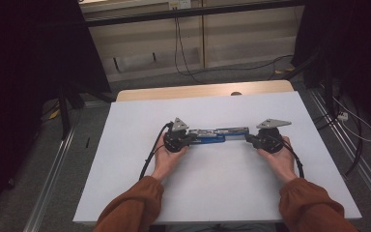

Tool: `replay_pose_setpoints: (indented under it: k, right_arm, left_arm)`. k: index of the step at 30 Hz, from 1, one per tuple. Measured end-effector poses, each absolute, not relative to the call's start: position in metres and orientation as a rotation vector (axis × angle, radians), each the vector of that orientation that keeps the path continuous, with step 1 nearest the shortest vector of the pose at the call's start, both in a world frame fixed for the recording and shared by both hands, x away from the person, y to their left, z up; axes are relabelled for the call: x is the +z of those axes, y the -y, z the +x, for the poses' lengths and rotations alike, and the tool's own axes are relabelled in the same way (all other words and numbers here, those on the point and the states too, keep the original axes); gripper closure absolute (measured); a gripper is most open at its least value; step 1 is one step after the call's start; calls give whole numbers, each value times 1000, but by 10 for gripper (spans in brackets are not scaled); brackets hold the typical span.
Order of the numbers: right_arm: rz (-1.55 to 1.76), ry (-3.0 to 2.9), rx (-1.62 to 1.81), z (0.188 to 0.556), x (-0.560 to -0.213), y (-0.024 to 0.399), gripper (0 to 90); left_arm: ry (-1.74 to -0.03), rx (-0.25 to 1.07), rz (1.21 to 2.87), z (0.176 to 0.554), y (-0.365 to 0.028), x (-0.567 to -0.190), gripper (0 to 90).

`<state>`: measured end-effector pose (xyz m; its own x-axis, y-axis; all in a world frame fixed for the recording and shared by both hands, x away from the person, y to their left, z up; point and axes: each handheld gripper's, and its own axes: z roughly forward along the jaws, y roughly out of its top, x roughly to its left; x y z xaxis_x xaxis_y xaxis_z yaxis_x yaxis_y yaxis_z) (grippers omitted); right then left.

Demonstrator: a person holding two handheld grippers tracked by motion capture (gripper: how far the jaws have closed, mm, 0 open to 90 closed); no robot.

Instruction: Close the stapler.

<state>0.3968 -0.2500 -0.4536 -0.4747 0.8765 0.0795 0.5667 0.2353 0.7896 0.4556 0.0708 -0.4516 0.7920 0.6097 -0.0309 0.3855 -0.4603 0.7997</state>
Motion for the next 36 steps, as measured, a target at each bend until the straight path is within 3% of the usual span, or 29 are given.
replay_pose_setpoints:
  k: [36]
  right_arm:
    - [1395, -2114, 1022, 407, -463, 245, 900]
  left_arm:
    - [-736, 312, 2100, 456, -70, -452, 900]
